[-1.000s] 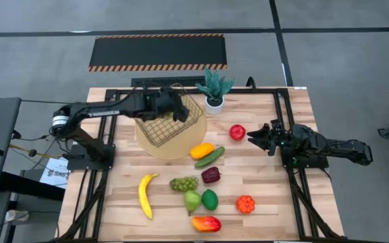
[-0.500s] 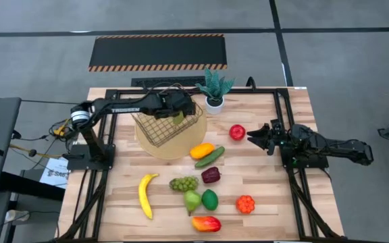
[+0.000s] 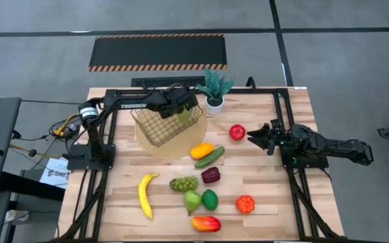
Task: Build produce basket
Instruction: Put the left pear into the wire basket
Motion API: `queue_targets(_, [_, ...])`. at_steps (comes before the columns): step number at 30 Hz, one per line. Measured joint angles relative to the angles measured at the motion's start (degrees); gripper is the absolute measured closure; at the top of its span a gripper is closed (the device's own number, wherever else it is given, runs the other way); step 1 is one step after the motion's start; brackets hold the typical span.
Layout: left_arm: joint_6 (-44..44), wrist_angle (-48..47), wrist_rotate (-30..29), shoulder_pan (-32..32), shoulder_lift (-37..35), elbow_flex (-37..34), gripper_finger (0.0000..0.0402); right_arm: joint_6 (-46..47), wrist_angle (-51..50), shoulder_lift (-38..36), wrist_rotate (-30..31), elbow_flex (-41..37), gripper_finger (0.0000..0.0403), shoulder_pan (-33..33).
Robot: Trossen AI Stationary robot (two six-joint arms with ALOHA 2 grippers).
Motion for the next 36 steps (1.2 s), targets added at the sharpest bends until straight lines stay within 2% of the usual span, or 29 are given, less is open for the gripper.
queue_targets(6, [-3.5,0.2,3.4,-0.2,1.6,0.0,0.0039,0.0,0.0,0.0,0.0,0.0,0.0162,0.0])
queue_targets(16, [-2.2,0.6,5.3,0.2,1.1,0.0,0.0039,0.0,0.0,0.0,0.0,0.0,0.0162,0.0])
queue_targets(22, [-1.4,1.0,9.3,0.5,1.1,0.0,0.0031,0.0,-0.1,0.0,0.0,0.0,0.0162,0.0])
queue_targets(28, [-1.2,1.4,10.2,0.5,1.1,0.0,0.0005,0.0,-0.1,0.0,0.0,0.0,0.0162,0.0])
queue_targets(36, [-1.3,0.6,9.9,0.5,0.4,0.0,0.0003,0.0,-0.1,0.0,0.0,0.0,0.0162,-0.1])
